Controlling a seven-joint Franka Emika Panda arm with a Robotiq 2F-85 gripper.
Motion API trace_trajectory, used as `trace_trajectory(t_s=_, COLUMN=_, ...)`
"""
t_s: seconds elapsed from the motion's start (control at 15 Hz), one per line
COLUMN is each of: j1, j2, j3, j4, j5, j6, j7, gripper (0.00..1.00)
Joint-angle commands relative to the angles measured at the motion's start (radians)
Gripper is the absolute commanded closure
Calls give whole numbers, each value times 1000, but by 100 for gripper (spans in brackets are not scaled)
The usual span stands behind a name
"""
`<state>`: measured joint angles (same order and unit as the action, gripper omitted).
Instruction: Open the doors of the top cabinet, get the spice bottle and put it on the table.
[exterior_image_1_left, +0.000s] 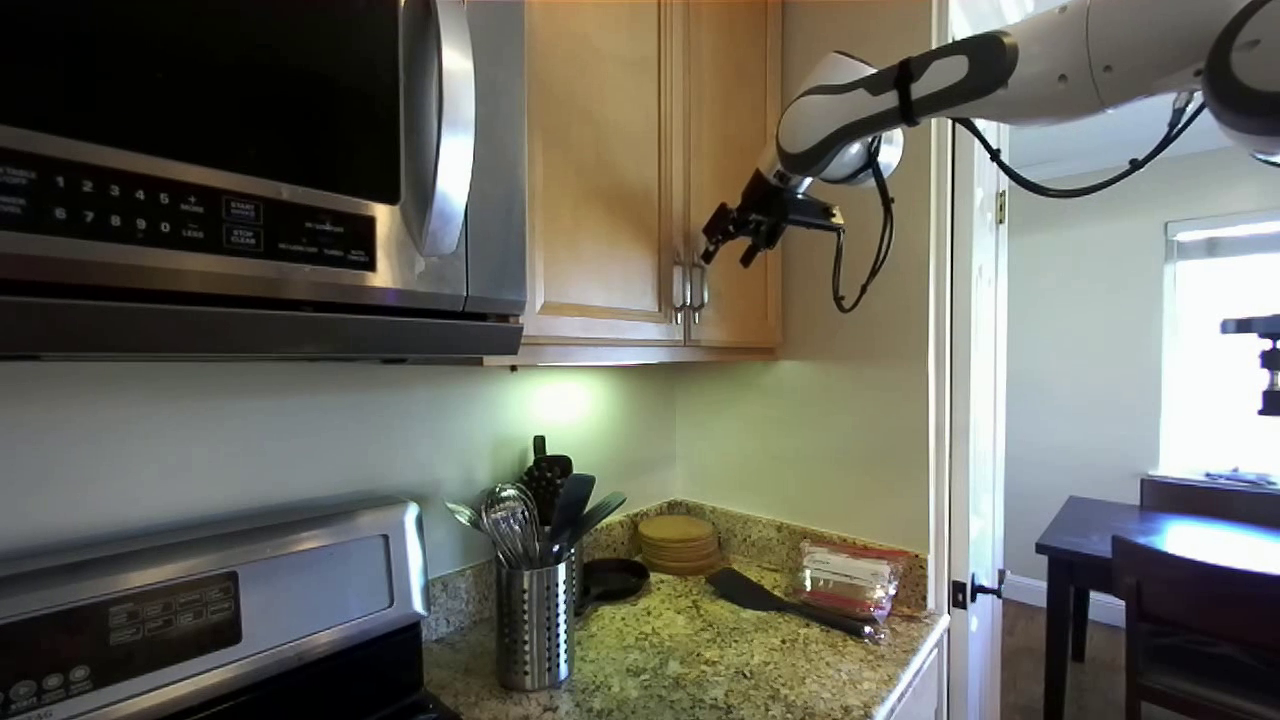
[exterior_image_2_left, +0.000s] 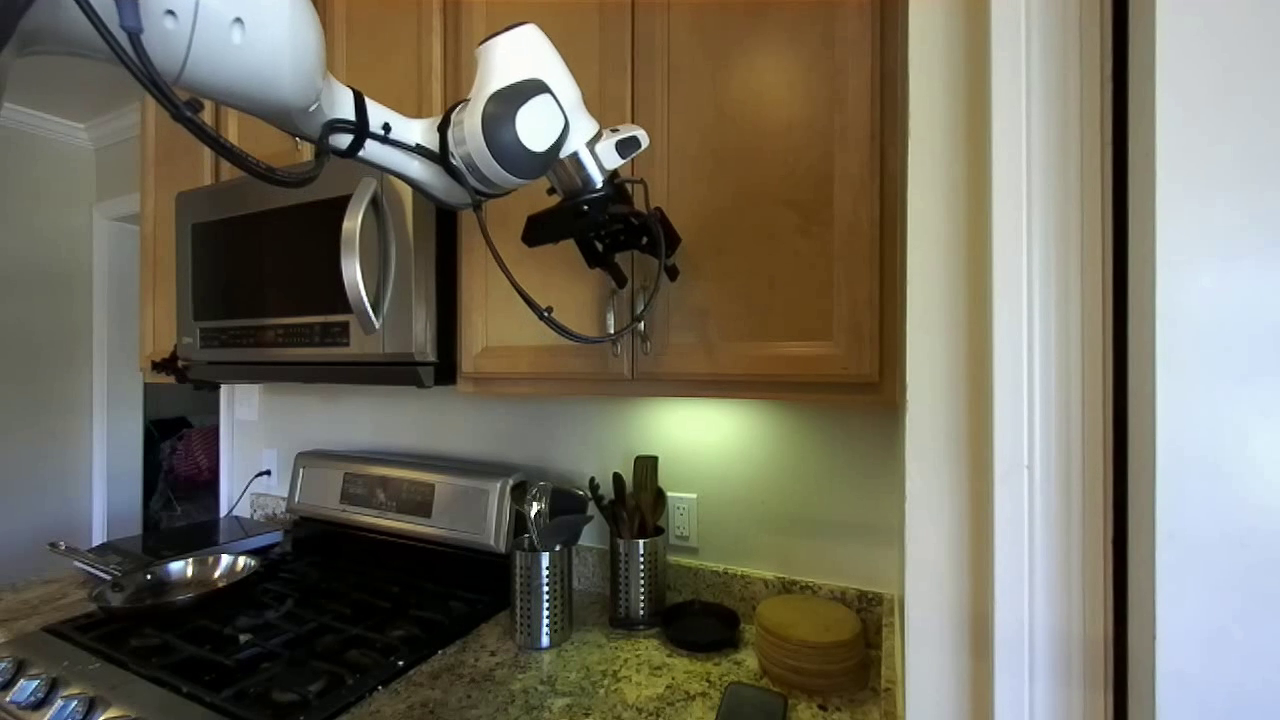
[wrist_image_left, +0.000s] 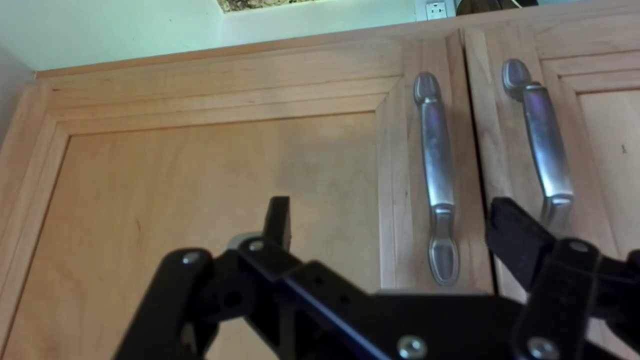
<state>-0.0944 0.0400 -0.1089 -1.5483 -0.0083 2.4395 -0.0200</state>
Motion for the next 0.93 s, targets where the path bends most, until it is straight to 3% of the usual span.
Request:
trace_trajectory(t_s=0.0, j1=-2, j2=42, j3=4, j4=49, j5=-5, j6=-46, j7=23, gripper=0)
trace_trajectory(t_s=0.4, j1=-5, j2=109, j3=6, j4=85, j5=5, j6=-48, j7=19, gripper=2)
trace_trajectory(t_s=0.47, j1=-5, j2=119, j3=6, j4=92, j5=7, j6=-47, j7=19, gripper=26)
trace_trajectory(t_s=0.53, j1=-6, j2=125, j3=7, j4=97, j5=10, j6=-45, j7=15, gripper=26)
trace_trajectory(t_s=0.87, j1=-2, j2=110, j3=17, j4=109, j5=16, j6=-79, j7=13, gripper=56)
